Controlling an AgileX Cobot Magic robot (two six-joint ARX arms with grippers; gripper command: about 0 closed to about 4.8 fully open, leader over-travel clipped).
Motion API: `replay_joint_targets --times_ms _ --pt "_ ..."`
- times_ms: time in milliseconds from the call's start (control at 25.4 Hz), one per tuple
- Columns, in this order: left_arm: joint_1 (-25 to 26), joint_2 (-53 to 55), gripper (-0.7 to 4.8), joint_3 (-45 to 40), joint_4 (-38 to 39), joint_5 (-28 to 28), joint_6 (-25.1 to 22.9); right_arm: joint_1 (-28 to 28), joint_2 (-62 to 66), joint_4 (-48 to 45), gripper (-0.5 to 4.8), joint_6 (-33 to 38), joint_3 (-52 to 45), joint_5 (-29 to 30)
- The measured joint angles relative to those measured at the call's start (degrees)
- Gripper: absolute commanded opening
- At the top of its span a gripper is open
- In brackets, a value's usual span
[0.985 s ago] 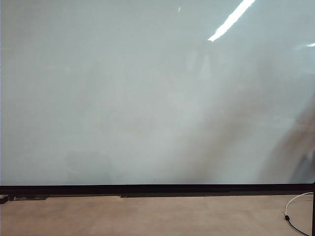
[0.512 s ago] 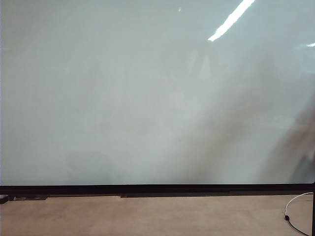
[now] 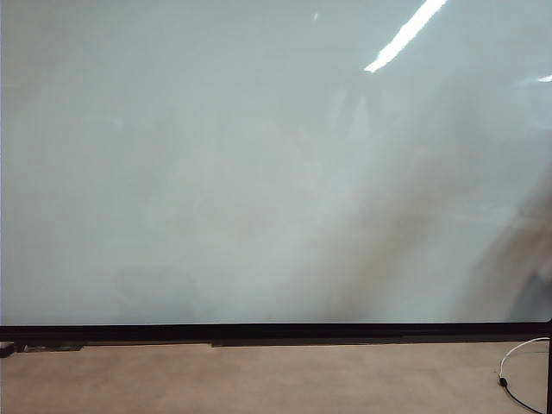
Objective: Pick up the pen on the shelf to the right of the whiteboard and draw a check mark.
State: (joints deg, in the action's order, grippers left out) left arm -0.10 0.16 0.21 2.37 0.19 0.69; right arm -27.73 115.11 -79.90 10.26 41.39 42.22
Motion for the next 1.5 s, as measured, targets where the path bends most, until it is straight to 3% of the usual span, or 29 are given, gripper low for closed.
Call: replay_joint_targets --times_ms 512,591,1261,1497 --pt "0.0 0.0 -0.04 0.0 0.0 0.0 0.0 0.39 0.0 0.0 1.95 0.0 0.74 -0.02" --pt "0.0 0.0 -0.04 0.0 0.0 0.0 0.02 0.39 0.0 0.0 1.66 0.0 0.74 -0.02" --pt "0.0 0.0 -0.04 0.0 0.0 0.0 0.02 0.33 0.02 0.09 1.33 0.0 0.74 0.04" --pt "0.0 0.0 -0.04 0.0 0.0 0.0 0.02 0.11 0.02 0.61 0.47 -0.04 0.76 -0.24"
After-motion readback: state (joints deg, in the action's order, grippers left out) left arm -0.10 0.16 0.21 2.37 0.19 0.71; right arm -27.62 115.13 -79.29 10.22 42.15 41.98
